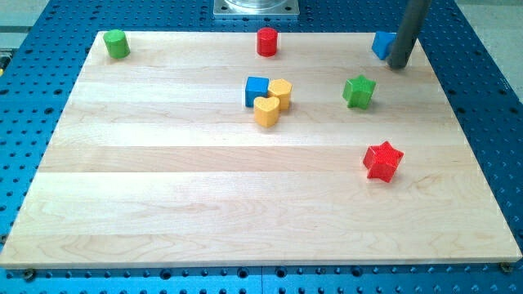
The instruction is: Push the yellow heart to the center left of the board
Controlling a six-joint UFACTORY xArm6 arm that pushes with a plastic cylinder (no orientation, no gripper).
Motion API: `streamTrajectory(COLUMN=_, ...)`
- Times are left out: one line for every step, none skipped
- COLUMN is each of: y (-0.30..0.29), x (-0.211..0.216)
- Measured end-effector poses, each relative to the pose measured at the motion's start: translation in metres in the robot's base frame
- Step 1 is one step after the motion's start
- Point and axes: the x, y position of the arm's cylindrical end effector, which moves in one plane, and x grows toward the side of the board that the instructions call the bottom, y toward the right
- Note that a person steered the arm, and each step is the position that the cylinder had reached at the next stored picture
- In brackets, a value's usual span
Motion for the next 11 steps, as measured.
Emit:
streamTrajectory(y=-0.092, x=0.042)
streamTrajectory(y=-0.141, x=0.103)
streamTrajectory(y=-0.148, x=0.108)
streamTrajectory(y=-0.265, x=0.127)
streamTrajectory(y=-0.334, x=0.127)
streamTrajectory(y=-0.396, x=0.123)
streamTrajectory(y=-0.353, x=0.116)
streamTrajectory(y=-0.361, x=0.098)
streamTrajectory(y=-0.424, x=0.105)
streamTrajectory(y=-0.453, x=0.124)
streamTrajectory(y=-0.446, x=0.133)
